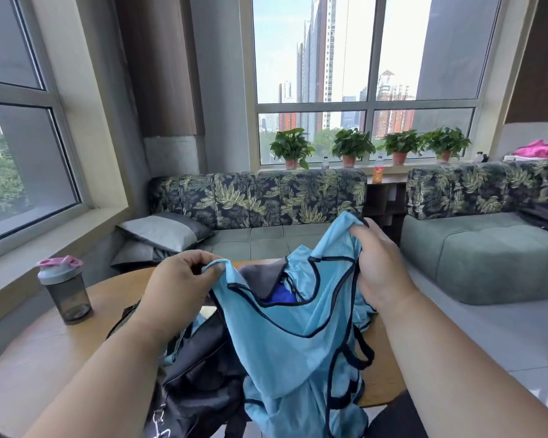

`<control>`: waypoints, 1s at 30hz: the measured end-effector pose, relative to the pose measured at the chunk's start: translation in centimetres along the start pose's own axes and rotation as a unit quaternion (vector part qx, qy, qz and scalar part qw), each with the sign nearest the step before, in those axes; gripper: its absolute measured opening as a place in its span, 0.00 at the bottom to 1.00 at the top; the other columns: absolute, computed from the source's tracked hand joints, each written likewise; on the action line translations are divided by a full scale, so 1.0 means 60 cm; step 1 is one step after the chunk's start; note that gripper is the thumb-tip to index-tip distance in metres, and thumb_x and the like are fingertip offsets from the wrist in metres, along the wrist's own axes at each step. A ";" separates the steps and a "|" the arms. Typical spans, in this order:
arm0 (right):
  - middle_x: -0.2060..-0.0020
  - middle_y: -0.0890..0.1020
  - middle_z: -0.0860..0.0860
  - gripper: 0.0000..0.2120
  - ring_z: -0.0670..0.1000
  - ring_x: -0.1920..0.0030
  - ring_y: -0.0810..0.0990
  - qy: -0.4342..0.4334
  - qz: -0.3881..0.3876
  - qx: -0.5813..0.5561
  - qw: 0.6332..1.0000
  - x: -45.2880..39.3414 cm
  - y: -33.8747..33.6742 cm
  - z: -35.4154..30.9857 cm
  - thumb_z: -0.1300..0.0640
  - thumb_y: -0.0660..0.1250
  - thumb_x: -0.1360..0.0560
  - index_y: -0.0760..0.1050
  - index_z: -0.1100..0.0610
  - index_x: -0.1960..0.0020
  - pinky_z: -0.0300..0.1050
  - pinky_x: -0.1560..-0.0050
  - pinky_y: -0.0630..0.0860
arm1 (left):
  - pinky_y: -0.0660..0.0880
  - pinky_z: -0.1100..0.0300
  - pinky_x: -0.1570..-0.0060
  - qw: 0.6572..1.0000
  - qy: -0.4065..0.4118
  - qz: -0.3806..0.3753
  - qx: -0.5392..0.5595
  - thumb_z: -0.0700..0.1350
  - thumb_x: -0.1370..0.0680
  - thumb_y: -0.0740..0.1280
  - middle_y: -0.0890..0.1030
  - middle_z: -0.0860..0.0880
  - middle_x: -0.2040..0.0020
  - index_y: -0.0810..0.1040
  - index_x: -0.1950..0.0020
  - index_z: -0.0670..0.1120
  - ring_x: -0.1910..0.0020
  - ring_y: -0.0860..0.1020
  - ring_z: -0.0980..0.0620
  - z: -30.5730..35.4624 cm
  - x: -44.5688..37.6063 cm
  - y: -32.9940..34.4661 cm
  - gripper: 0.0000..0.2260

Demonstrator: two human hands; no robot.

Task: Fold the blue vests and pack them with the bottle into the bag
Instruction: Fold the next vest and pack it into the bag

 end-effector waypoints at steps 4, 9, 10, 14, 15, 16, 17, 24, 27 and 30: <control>0.48 0.87 0.54 0.09 0.57 0.48 0.87 -0.042 0.000 -0.021 0.999 -0.033 0.016 -0.090 0.54 0.66 0.17 0.81 0.50 0.39 0.56 0.48 0.82 | 0.76 0.56 0.68 0.995 0.050 0.066 -0.061 0.49 0.17 0.70 0.84 0.47 0.65 0.85 0.56 0.51 0.71 0.79 0.49 0.063 -0.036 -0.043 0.09; 0.49 0.88 0.54 0.09 0.57 0.51 0.88 -0.097 0.006 -0.014 0.995 -0.045 0.013 -0.200 0.51 0.67 0.17 0.83 0.51 0.40 0.56 0.49 0.83 | 0.75 0.54 0.58 0.993 0.057 0.101 0.015 0.50 0.18 0.70 0.85 0.41 0.60 0.85 0.57 0.50 0.63 0.79 0.44 0.148 -0.074 -0.107 0.10; 0.50 0.88 0.55 0.09 0.57 0.51 0.88 -0.102 0.004 -0.010 0.995 -0.046 0.011 -0.216 0.50 0.67 0.17 0.83 0.51 0.40 0.57 0.49 0.82 | 0.78 0.52 0.55 0.993 0.052 0.104 0.037 0.49 0.18 0.70 0.84 0.42 0.62 0.85 0.59 0.51 0.62 0.80 0.45 0.166 -0.078 -0.115 0.10; 0.47 0.88 0.55 0.11 0.60 0.45 0.87 -0.104 0.001 -0.012 0.995 -0.045 0.007 -0.252 0.48 0.69 0.18 0.83 0.51 0.39 0.60 0.43 0.82 | 0.84 0.43 0.47 0.984 0.004 0.077 0.160 0.44 0.19 0.69 0.84 0.46 0.65 0.85 0.56 0.47 0.57 0.83 0.42 0.213 -0.080 -0.129 0.08; 0.45 0.87 0.56 0.11 0.60 0.44 0.86 -0.102 -0.001 -0.018 0.995 -0.042 0.007 -0.255 0.48 0.69 0.19 0.83 0.51 0.39 0.61 0.41 0.81 | 0.85 0.49 0.52 0.982 0.004 0.072 0.172 0.44 0.18 0.68 0.84 0.48 0.67 0.85 0.54 0.46 0.60 0.83 0.44 0.220 -0.080 -0.130 0.07; 0.44 0.87 0.56 0.11 0.60 0.44 0.86 -0.101 -0.007 -0.024 0.995 -0.038 0.008 -0.257 0.49 0.69 0.18 0.83 0.51 0.39 0.61 0.40 0.81 | 0.84 0.55 0.60 0.980 0.008 0.071 0.186 0.44 0.18 0.68 0.83 0.50 0.69 0.84 0.53 0.45 0.64 0.83 0.48 0.226 -0.078 -0.131 0.07; 0.44 0.87 0.56 0.11 0.59 0.45 0.87 -0.100 -0.013 -0.028 0.995 -0.034 0.008 -0.257 0.49 0.69 0.18 0.83 0.51 0.38 0.60 0.41 0.81 | 0.81 0.59 0.66 0.977 0.012 0.069 0.200 0.44 0.17 0.67 0.82 0.51 0.72 0.83 0.53 0.44 0.70 0.82 0.52 0.228 -0.075 -0.131 0.08; 0.45 0.88 0.56 0.12 0.58 0.47 0.88 -0.049 -0.059 -0.082 0.994 0.006 0.022 -0.213 0.50 0.68 0.17 0.83 0.51 0.36 0.58 0.43 0.83 | 0.80 0.51 0.52 0.953 0.003 -0.033 0.302 0.46 0.14 0.65 0.87 0.40 0.52 0.82 0.43 0.42 0.59 0.85 0.47 0.200 -0.044 -0.090 0.10; 0.45 0.88 0.58 0.12 0.58 0.50 0.87 -0.008 -0.103 -0.118 0.988 0.032 0.042 -0.183 0.53 0.67 0.16 0.83 0.54 0.36 0.54 0.49 0.83 | 0.83 0.51 0.59 0.934 -0.008 -0.102 0.344 0.48 0.16 0.66 0.83 0.40 0.55 0.80 0.44 0.43 0.61 0.83 0.45 0.187 -0.023 -0.053 0.09; 0.49 0.86 0.58 0.14 0.56 0.53 0.86 0.011 -0.172 -0.109 0.979 0.060 0.070 -0.150 0.54 0.69 0.21 0.82 0.59 0.38 0.51 0.54 0.83 | 0.82 0.51 0.60 0.918 -0.003 -0.148 0.368 0.48 0.21 0.69 0.81 0.40 0.57 0.81 0.52 0.44 0.62 0.81 0.45 0.173 -0.004 -0.018 0.08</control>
Point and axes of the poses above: each hand's wrist, its own x-axis away from the middle knuckle, its own y-axis out of the palm, z = x × y, the point moved 4 cm from there along -x, towards the middle knuckle
